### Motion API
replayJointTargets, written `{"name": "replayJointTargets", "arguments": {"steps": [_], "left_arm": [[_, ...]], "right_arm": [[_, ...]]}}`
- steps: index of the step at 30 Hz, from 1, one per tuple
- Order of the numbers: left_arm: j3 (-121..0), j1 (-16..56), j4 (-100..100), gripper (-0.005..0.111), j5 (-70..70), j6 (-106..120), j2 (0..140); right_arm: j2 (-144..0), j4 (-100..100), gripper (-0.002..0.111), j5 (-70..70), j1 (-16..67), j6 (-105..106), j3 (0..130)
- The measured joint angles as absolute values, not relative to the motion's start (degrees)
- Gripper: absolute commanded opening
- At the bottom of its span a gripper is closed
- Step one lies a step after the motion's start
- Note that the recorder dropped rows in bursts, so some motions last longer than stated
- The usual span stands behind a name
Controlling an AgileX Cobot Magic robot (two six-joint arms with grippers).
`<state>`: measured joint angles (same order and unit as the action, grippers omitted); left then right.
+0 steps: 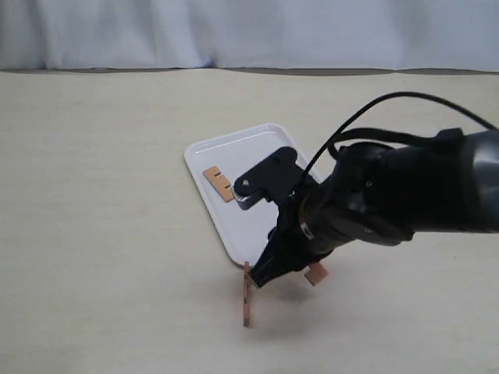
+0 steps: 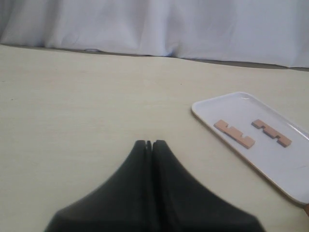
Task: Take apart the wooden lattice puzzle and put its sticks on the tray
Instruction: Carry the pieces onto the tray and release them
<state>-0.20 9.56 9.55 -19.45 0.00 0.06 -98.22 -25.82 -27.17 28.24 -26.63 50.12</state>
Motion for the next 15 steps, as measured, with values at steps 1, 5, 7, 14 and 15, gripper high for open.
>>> {"name": "replayJointTargets", "arguments": {"steps": [1, 5, 7, 14, 15], "left_arm": [[-0.20, 9.56, 9.55, 0.000, -19.45, 0.00, 0.06], [-0.20, 9.56, 9.55, 0.000, -19.45, 0.00, 0.06], [-0.20, 9.56, 9.55, 0.000, -19.45, 0.00, 0.06], [-0.20, 9.56, 9.55, 0.000, -19.45, 0.00, 0.06], [-0.20, 9.56, 9.55, 0.000, -19.45, 0.00, 0.06]], "right_arm": [[-97.51, -26.40, 0.005, -27.34, 28.24, -26.63, 51.07], [-97.43, -28.64, 0.005, -27.45, 28.24, -27.10, 56.43], [-98.62, -30.72, 0.005, -27.45, 28.15, -28.80, 59.56], [-108.84, -35.34, 0.005, -25.52, 25.66, -35.68, 69.97], [-110.62, -35.63, 0.005, -25.31, 25.36, -36.22, 71.12]]}}
